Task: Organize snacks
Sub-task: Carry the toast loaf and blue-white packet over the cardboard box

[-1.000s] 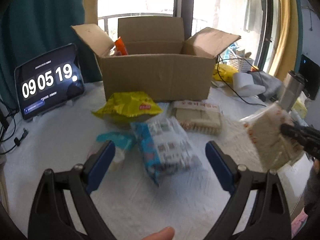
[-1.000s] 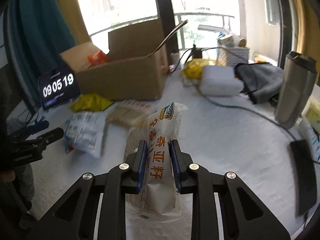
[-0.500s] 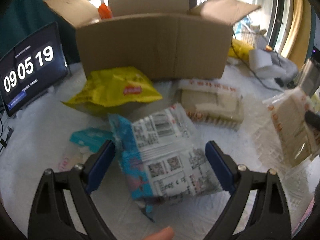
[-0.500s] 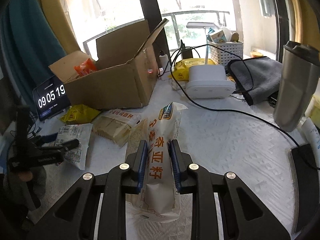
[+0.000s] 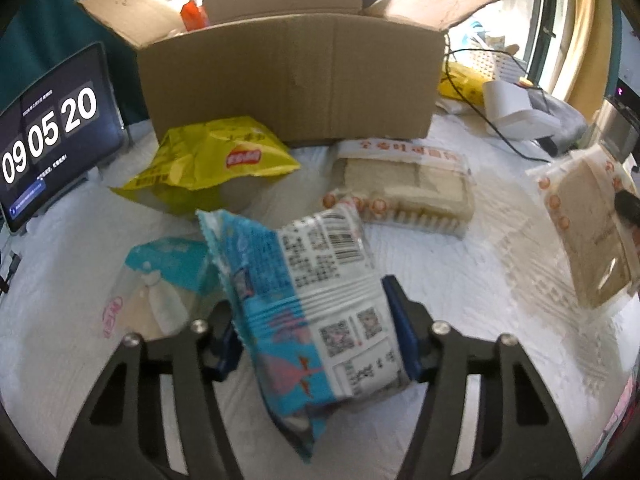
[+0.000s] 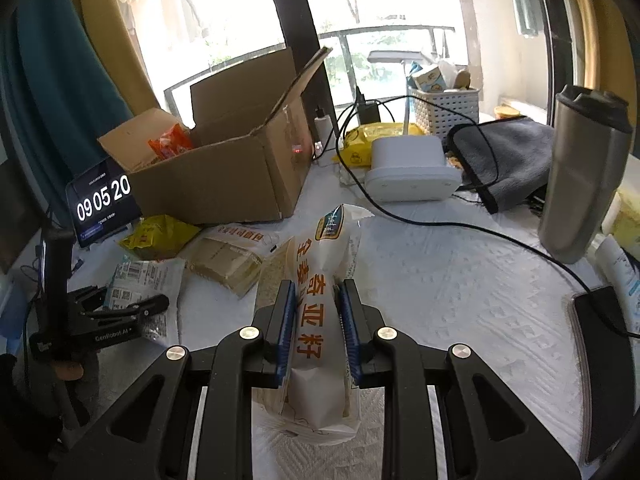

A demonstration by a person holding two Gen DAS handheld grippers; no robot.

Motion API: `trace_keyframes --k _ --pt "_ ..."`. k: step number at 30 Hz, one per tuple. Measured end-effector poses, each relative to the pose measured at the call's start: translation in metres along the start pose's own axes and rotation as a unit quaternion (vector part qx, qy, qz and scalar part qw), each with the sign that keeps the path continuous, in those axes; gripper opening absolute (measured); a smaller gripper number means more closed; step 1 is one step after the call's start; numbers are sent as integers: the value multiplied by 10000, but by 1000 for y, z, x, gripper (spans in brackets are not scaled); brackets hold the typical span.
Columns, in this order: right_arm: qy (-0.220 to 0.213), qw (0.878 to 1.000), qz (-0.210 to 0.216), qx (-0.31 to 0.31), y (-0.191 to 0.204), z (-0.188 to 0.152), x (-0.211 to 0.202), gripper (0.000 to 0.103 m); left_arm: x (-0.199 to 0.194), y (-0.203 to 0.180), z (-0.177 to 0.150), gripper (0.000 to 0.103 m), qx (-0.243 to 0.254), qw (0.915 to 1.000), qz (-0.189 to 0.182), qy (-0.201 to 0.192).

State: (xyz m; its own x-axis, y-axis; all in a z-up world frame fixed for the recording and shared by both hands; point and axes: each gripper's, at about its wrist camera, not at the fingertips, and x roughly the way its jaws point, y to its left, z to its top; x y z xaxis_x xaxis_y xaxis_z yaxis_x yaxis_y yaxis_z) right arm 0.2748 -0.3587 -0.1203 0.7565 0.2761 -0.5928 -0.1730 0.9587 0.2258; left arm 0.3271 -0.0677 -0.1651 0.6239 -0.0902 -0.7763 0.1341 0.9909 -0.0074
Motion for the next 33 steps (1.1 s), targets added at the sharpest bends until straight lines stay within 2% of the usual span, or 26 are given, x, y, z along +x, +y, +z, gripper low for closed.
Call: trace_keyframes --k 9,22,27,33 --pt "-124 9999 -52 -72 10 -2 -18 24 -33 -4 -8 59 -52 9995 -176 -238" --pt "-149 9996 150 -198 35 -7 -27 24 -78 17 -15 59 -216 9981 -189 -543" --pt "-229 9984 291 -426 55 3 -25 24 -95 26 -5 59 -205 9968 -126 -763" --pt "-411 9949 438 -814 81 28 -18 24 -107 33 19 59 70 9946 -137 -1028"
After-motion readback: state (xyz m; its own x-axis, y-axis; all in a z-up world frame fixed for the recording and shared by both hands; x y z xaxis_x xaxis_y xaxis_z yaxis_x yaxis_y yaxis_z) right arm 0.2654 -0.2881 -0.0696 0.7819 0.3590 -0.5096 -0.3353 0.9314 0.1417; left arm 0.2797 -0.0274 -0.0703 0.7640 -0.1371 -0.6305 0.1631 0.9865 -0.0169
